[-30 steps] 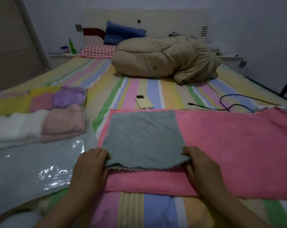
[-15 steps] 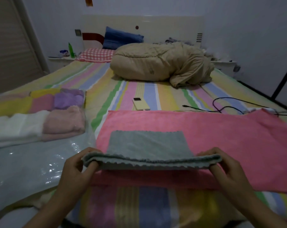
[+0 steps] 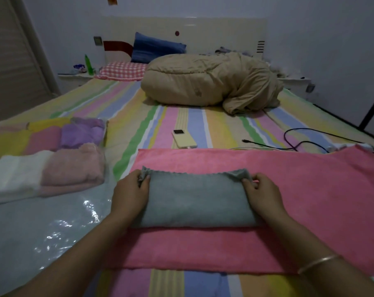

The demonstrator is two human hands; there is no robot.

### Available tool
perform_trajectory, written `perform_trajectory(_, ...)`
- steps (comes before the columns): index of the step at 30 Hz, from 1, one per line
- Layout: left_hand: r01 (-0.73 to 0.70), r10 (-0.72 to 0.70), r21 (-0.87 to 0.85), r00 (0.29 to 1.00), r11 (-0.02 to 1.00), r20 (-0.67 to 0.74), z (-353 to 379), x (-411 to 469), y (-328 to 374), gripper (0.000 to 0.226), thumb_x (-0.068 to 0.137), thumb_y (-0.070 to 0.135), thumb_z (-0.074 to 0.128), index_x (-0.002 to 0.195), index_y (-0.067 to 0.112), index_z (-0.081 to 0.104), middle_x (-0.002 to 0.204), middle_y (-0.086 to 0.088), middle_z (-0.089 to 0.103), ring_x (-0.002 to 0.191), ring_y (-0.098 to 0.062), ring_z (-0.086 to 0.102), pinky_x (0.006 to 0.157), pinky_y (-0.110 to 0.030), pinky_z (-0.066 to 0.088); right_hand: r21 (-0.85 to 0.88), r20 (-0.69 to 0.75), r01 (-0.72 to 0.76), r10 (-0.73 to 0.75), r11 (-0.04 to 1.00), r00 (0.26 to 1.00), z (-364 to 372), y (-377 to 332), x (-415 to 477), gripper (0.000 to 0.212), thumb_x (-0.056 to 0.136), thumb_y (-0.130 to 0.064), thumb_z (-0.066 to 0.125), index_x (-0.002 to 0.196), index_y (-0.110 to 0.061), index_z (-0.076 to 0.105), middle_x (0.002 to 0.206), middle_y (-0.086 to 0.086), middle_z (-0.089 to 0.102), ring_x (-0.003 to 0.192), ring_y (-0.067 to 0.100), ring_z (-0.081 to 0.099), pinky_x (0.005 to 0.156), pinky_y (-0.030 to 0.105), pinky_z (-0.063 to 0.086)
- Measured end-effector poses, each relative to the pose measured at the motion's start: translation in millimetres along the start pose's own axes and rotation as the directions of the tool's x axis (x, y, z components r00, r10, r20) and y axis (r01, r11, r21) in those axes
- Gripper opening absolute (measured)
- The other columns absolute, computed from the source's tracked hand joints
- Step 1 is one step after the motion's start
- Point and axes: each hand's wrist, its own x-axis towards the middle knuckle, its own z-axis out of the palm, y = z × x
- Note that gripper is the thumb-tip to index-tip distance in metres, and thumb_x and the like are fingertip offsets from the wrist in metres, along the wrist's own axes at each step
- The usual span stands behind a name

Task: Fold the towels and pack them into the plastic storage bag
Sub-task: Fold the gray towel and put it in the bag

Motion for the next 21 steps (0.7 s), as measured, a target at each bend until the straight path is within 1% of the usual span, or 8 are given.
perform_trajectory(4,-0.009,0.001,0.117,0.998,0.993,0.068,19.2,5.3,-16.1,0.028,0.093,0.032,0.053,0.070,0.018,0.047,0.076,-0.012,0.064,0.078,-0.037,0.060,0.063,-0.037,0.039,-0.122,0.037,0.006,-0.001,0.993,0.999,9.8,6.4,6.7,0.018,0.090,-0.035,0.058,0.085,-0.017,0.059,0.087,0.008,0.068,0.087,0.032,0.063,0.063,0.030,0.033)
perform_trajectory(8,0.000,-0.009,0.198,0.999,0.980,0.045,15.3,0.7,-6.0,0.015,0.092,0.030,0.054,0.093,0.015,0.054,0.088,-0.013,0.066,0.085,-0.038,0.062,0.067,-0.040,0.045,-0.287,0.018,-0.074,0.082,0.955,0.996,-1.3,3.7,-7.3,0.036,0.090,-0.057,0.045,0.101,-0.024,0.055,0.100,0.002,0.065,0.093,0.029,0.062,0.069,0.032,0.041)
perform_trajectory(11,-0.258,0.284,0.371,0.959,0.892,-0.016,10.9,-3.2,9.1,0.031,0.085,0.019,0.053,0.114,0.010,0.059,0.115,-0.013,0.063,0.099,-0.036,0.060,0.079,-0.044,0.048,-0.474,0.122,-0.127,0.208,0.871,0.970,-15.8,5.2,-19.5,0.061,0.082,-0.076,0.033,0.096,-0.022,0.059,0.100,0.005,0.066,0.094,0.029,0.062,0.076,0.033,0.046)
perform_trajectory(13,-0.420,0.428,0.350,0.902,0.837,0.060,19.1,-9.3,25.9,0.043,0.082,0.022,0.045,0.119,0.006,0.061,0.126,-0.016,0.060,0.112,-0.035,0.057,0.094,-0.046,0.047,-0.494,0.205,-0.150,0.283,0.856,0.937,-21.7,3.3,-26.2,0.072,0.076,-0.083,0.029,0.080,-0.018,0.060,0.090,0.007,0.067,0.086,0.028,0.063,0.078,0.034,0.049)
perform_trajectory(14,-0.459,0.438,0.312,0.888,0.832,0.137,25.0,-14.9,35.9,0.050,0.083,0.027,0.038,0.123,0.006,0.061,0.131,-0.017,0.058,0.120,-0.035,0.055,0.102,-0.049,0.043,-0.483,0.236,-0.166,0.311,0.860,0.921,-23.4,0.7,-29.3,0.074,0.074,-0.084,0.031,0.075,-0.016,0.060,0.088,0.008,0.067,0.084,0.028,0.063,0.077,0.034,0.050)
perform_trajectory(17,-0.523,0.371,0.340,0.827,0.781,0.422,42.6,-34.1,60.7,0.080,0.081,0.048,0.009,0.146,0.009,0.036,0.154,-0.011,0.033,0.145,-0.028,0.023,0.119,-0.050,0.007,-0.336,0.238,-0.253,0.341,0.907,0.909,-26.0,-9.6,-38.1,0.062,0.075,-0.075,0.048,0.078,-0.015,0.064,0.084,0.009,0.069,0.079,0.028,0.065,0.072,0.032,0.049)
perform_trajectory(19,-0.509,0.270,0.424,0.819,0.749,0.506,52.1,-43.7,61.1,0.091,0.076,0.056,-0.008,0.153,0.012,0.015,0.160,-0.008,0.014,0.149,-0.022,0.004,0.117,-0.047,-0.010,0.021,0.203,-0.321,0.310,0.947,0.929,-24.0,-14.9,-45.0,0.044,0.081,-0.056,0.062,0.080,-0.012,0.067,0.076,0.007,0.068,0.068,0.024,0.063,0.061,0.030,0.047)
perform_trajectory(21,-0.469,0.248,0.440,0.847,0.766,0.470,59.4,-48.0,55.3,0.091,0.077,0.058,-0.009,0.153,0.013,0.013,0.161,-0.009,0.011,0.149,-0.022,0.003,0.117,-0.046,-0.010,0.446,0.245,-0.403,0.324,0.799,0.914,-16.4,-27.2,-56.4,0.026,0.084,-0.035,0.068,0.088,-0.009,0.068,0.077,0.007,0.069,0.063,0.019,0.059,0.048,0.024,0.042)
